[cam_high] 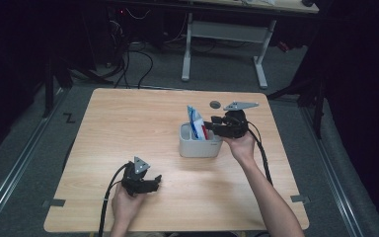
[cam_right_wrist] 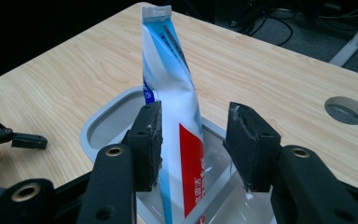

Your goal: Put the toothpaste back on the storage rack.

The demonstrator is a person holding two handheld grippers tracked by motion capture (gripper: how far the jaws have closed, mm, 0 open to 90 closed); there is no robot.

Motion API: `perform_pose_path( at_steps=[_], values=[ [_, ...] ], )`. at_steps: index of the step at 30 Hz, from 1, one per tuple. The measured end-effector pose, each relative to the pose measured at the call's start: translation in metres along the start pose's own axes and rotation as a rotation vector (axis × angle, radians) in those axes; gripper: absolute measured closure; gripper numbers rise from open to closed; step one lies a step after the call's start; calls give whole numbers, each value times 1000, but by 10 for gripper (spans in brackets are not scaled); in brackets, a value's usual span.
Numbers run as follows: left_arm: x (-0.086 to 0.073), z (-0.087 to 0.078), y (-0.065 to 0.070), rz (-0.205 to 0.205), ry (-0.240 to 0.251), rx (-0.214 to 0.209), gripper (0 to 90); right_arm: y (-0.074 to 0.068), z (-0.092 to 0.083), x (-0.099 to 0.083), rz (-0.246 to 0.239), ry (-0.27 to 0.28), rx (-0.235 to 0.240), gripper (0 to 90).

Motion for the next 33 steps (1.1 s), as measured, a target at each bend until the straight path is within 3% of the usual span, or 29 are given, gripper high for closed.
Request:
perform_pose_path(
  at_steps=[15,33],
  values=[
    [0,0,0,-1,0,-1,222,7,-19,8,17,40,-11,518],
    [0,0,0,0,0,0,222,7,-42,12,-10,78,-16,517]
  ],
)
Point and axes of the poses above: each handheld gripper's, and its own axes: z roughly forward along the jaws, x roughly out of its top, y roughly to its right, the point moved 8 cm from there along z, roughly forward along the jaws, and after that the axes turned 8 degrees about y, right-handed, at the moved point
